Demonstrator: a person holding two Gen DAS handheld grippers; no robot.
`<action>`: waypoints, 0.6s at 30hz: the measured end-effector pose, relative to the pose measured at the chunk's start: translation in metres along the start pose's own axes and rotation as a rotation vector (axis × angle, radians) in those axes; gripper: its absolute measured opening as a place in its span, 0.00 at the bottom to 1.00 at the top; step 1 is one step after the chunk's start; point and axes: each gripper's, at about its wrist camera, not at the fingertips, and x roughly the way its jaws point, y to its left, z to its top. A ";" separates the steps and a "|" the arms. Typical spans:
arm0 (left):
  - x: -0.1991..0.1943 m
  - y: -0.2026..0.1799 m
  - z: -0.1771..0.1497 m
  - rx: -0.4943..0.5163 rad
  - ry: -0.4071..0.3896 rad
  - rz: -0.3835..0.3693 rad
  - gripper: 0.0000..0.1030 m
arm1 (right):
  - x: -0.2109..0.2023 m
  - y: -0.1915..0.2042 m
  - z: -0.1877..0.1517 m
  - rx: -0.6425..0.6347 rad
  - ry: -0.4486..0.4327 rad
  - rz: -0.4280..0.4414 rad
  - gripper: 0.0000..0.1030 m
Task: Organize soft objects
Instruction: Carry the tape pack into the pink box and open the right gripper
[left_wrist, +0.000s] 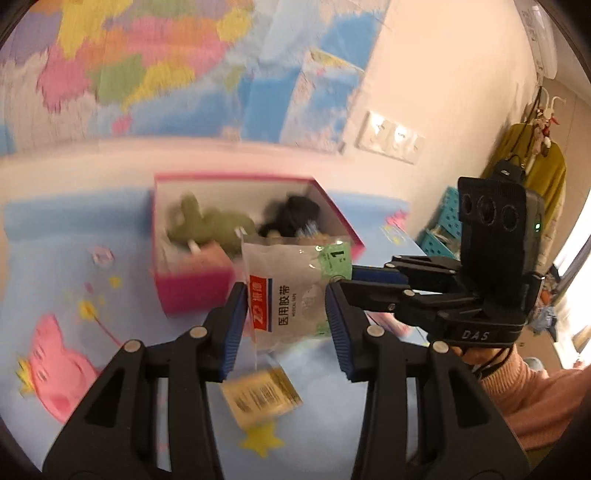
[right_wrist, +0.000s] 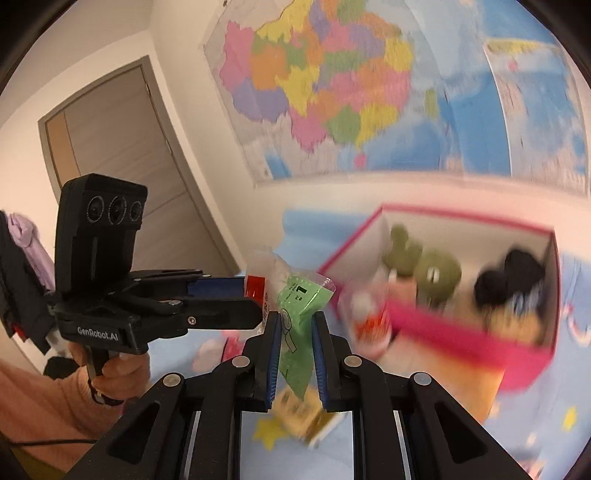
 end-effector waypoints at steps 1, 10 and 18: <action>0.005 0.005 0.011 -0.002 0.002 0.015 0.43 | 0.003 -0.003 0.008 -0.004 -0.009 0.000 0.16; 0.051 0.034 0.054 -0.020 0.040 0.097 0.43 | 0.047 -0.044 0.053 0.033 0.007 -0.013 0.16; 0.094 0.061 0.054 -0.076 0.120 0.113 0.43 | 0.086 -0.078 0.052 0.099 0.085 -0.032 0.16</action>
